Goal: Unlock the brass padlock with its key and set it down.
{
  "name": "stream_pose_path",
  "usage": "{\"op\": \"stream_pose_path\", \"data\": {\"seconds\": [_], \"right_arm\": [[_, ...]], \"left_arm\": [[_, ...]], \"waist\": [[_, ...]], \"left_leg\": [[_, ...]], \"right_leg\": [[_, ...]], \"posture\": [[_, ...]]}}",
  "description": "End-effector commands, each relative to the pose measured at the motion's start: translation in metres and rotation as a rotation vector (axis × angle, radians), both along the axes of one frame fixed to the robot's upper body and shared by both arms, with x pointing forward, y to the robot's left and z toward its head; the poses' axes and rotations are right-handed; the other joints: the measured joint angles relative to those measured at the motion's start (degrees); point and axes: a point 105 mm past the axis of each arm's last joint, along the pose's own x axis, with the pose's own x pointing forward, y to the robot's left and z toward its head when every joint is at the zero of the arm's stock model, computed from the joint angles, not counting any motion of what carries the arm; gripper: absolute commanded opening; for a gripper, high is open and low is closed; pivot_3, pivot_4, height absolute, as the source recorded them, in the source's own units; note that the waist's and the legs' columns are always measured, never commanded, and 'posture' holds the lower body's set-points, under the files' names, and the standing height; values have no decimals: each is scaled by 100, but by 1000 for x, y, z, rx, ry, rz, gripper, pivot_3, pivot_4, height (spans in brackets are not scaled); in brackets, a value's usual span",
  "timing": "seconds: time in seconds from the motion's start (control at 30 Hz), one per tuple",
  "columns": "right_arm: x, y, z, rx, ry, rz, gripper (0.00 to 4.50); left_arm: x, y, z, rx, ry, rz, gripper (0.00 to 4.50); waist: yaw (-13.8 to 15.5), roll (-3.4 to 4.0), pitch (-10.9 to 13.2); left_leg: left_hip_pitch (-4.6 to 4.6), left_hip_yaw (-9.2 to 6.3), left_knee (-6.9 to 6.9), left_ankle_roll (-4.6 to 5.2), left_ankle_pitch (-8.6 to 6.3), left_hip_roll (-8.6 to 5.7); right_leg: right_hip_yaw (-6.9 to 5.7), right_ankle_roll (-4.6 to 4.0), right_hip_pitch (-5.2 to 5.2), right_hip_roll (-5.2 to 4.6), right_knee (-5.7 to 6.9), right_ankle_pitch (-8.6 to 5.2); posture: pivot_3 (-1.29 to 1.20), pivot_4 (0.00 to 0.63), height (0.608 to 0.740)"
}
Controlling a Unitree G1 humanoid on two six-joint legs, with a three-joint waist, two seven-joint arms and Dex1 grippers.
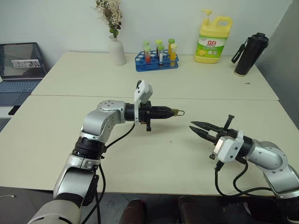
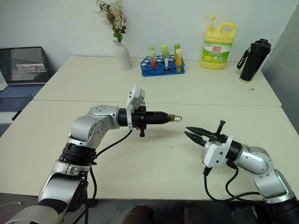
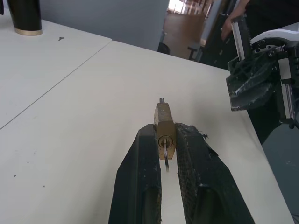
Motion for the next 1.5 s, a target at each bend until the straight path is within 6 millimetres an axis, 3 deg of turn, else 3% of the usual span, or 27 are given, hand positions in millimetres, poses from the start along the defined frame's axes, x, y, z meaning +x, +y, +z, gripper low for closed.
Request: {"op": "stream_pose_path", "data": {"seconds": [0.03,0.13,0.57,1.5], "right_arm": [[-1,20,24,88,-11,59,0],[3,25,25,89,2,63,0],[22,12,20,41,44,10,0],[21,4,3,-32,87,34,0]], "left_arm": [[-10,-6,18,-21,-47,-75,159],[-13,-7,20,-28,-41,-97,159],[-25,-5,20,-28,-37,-134,159],[-35,-1,22,-44,-13,-187,159]], "waist": [[-20,0,0],[-3,0,0],[3,0,0],[4,0,0]], "left_leg": [[1,1,0,0,0,2],[1,-6,-1,-1,1,2],[-1,-4,0,0,0,-1],[-2,-4,0,0,0,-1]], "right_leg": [[1,0,-1,1,0,0],[-5,0,-1,1,1,0],[-3,-1,-2,-2,-1,0],[-3,-1,-2,-2,-2,0]], "posture": [[0,150,740],[0,150,740],[0,150,740],[0,150,740]]}}
